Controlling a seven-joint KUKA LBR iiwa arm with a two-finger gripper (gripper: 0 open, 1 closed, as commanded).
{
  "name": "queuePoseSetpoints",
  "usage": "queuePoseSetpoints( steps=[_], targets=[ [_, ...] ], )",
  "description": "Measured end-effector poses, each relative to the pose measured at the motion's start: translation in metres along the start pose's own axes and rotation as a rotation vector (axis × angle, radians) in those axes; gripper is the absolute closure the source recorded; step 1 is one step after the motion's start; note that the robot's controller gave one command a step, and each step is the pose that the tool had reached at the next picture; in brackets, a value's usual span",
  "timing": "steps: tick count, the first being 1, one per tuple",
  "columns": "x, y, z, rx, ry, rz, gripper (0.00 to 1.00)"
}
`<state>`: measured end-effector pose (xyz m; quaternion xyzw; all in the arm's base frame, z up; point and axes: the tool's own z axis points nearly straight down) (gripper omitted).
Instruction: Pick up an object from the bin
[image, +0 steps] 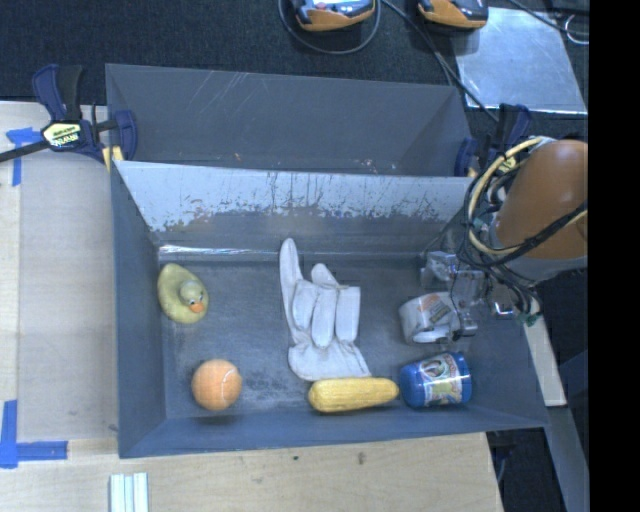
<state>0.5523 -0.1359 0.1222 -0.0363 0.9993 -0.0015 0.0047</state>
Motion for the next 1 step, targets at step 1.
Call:
queuePoseSetpoints(
  steps=[1],
  targets=[
    [-0.0406, -0.011, 0.038, 0.001, 0.009, -0.188, 0.0]
  ],
)
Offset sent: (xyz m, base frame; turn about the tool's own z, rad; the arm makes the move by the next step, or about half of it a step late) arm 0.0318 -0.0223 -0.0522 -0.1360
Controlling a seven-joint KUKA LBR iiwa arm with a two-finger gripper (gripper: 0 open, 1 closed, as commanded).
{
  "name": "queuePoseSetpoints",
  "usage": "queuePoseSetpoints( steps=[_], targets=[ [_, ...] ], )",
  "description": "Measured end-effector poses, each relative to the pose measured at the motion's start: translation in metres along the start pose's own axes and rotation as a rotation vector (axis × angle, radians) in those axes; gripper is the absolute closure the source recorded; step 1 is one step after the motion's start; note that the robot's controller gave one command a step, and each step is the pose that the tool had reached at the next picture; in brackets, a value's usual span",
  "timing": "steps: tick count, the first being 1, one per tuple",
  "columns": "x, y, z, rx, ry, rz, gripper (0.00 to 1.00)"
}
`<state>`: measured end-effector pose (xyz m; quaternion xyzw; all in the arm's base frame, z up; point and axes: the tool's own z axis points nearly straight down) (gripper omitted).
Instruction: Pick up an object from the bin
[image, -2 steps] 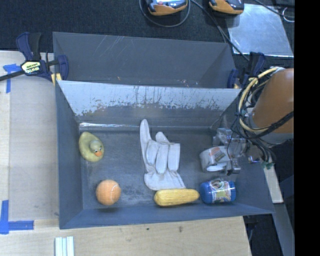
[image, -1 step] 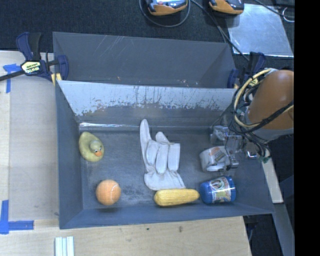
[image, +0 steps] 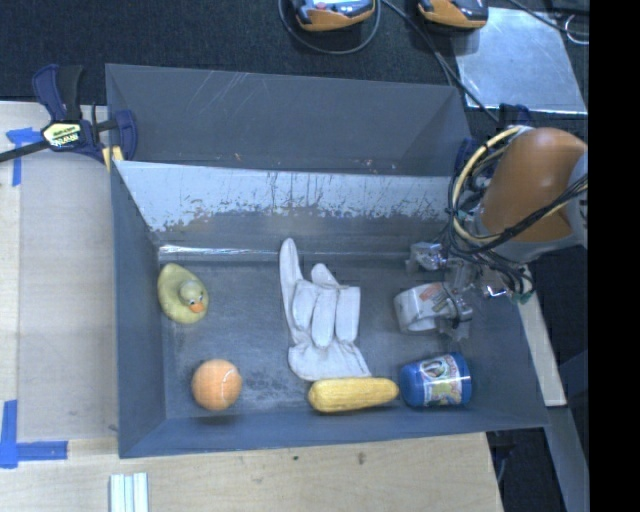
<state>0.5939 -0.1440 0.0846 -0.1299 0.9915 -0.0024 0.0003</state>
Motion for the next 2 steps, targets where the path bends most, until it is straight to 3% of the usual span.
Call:
queuePoseSetpoints(
  steps=[1, 2],
  targets=[
    [-0.001, -0.004, -0.001, 0.011, -0.013, 0.004, 0.0],
    [-0.003, -0.014, 0.002, 0.012, -0.015, -0.024, 0.0]
  ],
)
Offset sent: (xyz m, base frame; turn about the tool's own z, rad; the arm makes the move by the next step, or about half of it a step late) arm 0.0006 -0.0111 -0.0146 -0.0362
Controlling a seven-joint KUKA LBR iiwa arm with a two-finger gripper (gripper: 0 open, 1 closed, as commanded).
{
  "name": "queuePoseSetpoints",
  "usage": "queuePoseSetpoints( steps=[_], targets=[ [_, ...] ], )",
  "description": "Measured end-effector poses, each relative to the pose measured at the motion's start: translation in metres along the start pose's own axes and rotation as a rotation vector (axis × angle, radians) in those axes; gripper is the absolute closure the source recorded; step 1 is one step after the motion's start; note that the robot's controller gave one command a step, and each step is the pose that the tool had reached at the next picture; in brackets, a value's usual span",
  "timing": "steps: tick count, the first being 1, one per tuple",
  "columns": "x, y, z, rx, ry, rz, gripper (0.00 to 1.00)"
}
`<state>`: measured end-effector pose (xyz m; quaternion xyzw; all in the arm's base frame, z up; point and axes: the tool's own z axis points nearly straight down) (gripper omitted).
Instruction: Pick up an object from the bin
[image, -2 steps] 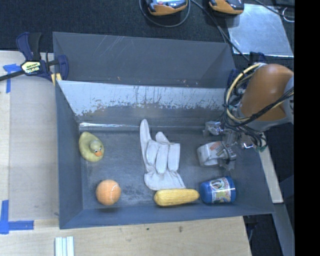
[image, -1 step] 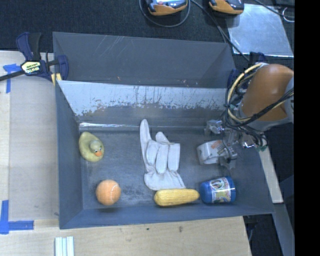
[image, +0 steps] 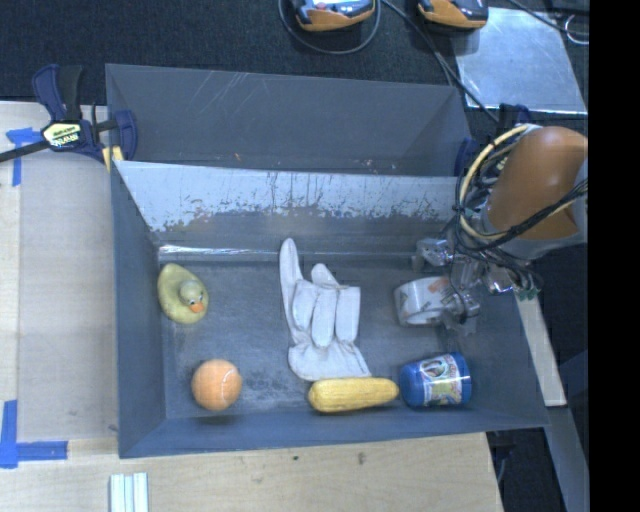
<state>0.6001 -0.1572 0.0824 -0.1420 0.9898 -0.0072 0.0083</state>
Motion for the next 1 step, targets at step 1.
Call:
queuePoseSetpoints(
  steps=[1],
  targets=[
    [-0.0272, -0.0085, -0.0001, 0.008, -0.005, -0.008, 1.0]
  ],
)
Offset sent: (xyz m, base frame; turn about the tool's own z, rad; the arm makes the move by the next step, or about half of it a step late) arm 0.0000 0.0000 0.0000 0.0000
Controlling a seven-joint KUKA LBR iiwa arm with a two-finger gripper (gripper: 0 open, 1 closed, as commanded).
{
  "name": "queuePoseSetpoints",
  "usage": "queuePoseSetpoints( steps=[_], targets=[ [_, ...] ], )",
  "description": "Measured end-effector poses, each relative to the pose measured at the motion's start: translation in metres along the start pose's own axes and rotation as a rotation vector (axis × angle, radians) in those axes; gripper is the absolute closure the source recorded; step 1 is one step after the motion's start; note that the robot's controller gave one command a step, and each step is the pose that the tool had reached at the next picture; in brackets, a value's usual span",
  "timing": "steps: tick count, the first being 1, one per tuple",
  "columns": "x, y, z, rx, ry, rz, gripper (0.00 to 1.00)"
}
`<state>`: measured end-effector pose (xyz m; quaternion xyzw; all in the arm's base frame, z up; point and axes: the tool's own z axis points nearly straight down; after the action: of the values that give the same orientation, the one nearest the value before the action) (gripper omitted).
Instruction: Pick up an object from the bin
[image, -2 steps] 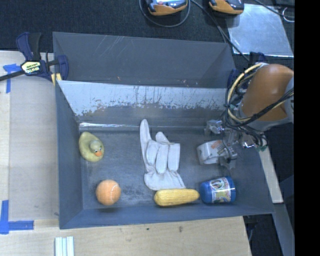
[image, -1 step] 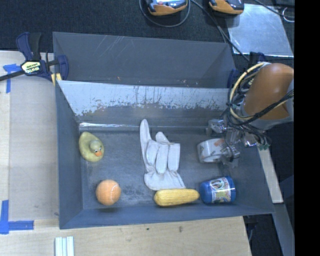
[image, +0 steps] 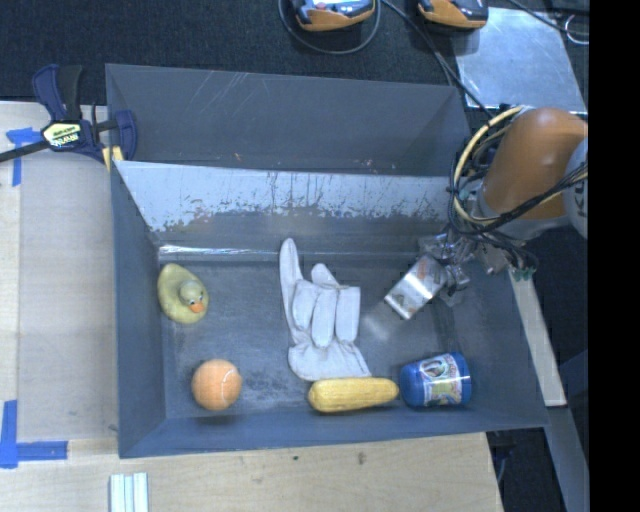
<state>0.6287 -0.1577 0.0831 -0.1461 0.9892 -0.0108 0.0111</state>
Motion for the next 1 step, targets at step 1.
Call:
queuePoseSetpoints(
  steps=[1],
  targets=[
    [0.0, 0.0, 0.0002, 0.0, 0.0, 0.0, 1.0]
  ],
)
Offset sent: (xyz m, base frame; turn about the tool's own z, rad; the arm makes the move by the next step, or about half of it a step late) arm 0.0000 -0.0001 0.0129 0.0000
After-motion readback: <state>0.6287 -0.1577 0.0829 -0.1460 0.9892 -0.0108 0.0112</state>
